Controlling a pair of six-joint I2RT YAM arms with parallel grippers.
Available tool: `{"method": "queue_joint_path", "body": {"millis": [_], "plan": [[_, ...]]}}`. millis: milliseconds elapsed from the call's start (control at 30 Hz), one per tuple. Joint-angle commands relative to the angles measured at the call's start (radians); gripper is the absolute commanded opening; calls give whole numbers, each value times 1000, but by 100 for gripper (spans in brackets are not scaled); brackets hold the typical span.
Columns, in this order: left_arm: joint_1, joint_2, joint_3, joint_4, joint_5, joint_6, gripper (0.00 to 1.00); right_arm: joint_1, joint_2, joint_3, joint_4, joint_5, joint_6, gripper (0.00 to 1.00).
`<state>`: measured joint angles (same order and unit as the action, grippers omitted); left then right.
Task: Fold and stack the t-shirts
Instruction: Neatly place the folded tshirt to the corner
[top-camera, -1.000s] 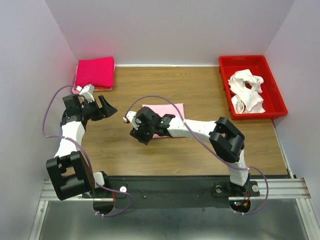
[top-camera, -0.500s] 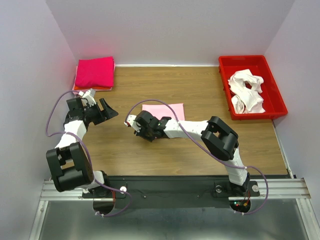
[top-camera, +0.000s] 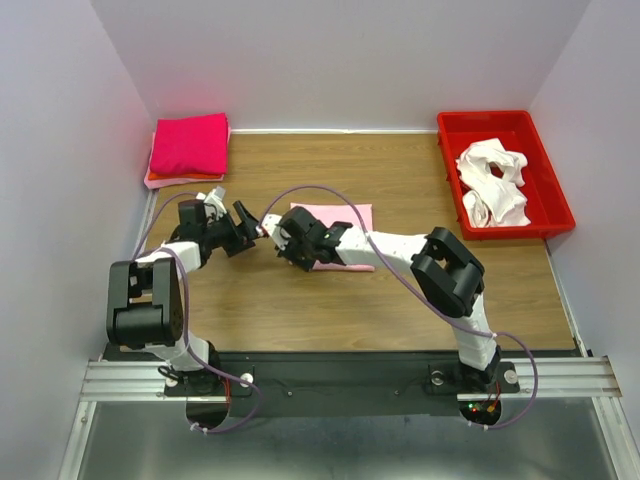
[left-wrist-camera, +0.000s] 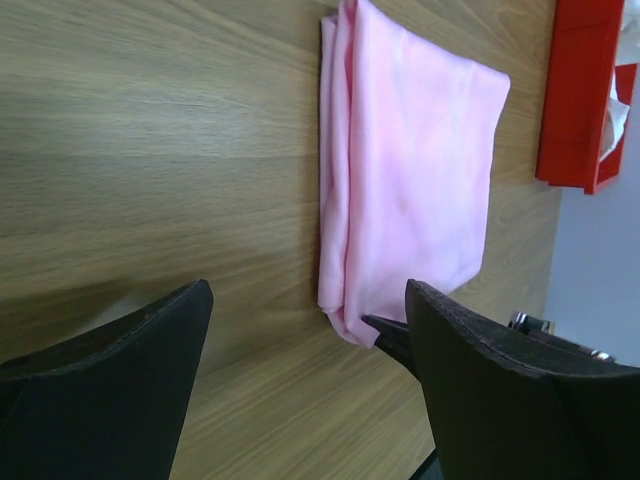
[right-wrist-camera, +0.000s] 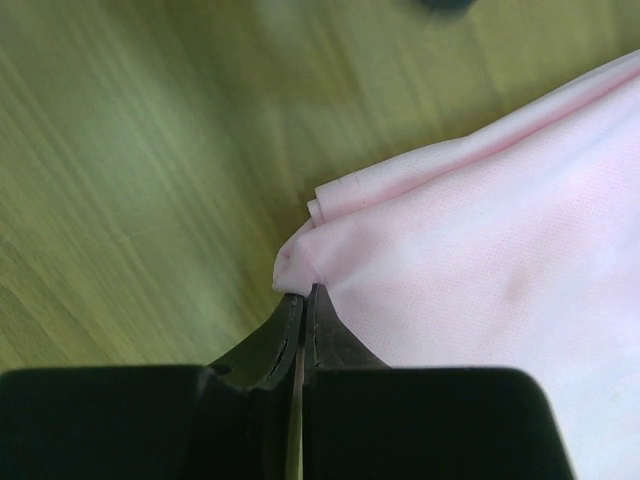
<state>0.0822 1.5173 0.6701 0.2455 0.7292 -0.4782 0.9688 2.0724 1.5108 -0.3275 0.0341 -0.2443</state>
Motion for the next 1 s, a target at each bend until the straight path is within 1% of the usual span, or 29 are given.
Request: {"method": "queue_joint_path", "body": {"millis": [0, 33, 67, 167, 300, 533, 600, 633, 700, 733, 833, 967], "plan": [[-65, 21, -17, 222, -13, -163, 95, -41, -72, 72, 41, -57, 54, 1], [-76, 26, -17, 254, -25, -181, 96, -45, -71, 80, 41, -62, 60, 1], [-109, 38, -17, 270, -45, -209, 95, -50, -66, 95, 41, -71, 63, 1], [-143, 75, -12, 328, -88, -256, 96, -65, -55, 111, 39, -83, 74, 1], [-183, 148, 8, 391, -105, -348, 96, -68, -52, 134, 33, -89, 83, 1], [-260, 236, 69, 442, -140, -411, 96, -71, -48, 149, 19, -115, 97, 1], [-277, 270, 83, 454, -158, -442, 93, -70, -48, 154, 18, -122, 100, 0], [-289, 283, 91, 462, -166, -450, 88, -70, -46, 157, 16, -122, 100, 1], [-300, 322, 105, 469, -186, -473, 83, -70, -44, 161, 16, -122, 103, 1], [-305, 334, 109, 472, -194, -482, 79, -70, -43, 163, 16, -122, 105, 1], [-328, 376, 128, 500, -205, -502, 73, -71, -40, 172, 16, -122, 111, 1], [-338, 397, 146, 532, -252, -504, 68, -73, -40, 172, 16, -128, 120, 1]]}}
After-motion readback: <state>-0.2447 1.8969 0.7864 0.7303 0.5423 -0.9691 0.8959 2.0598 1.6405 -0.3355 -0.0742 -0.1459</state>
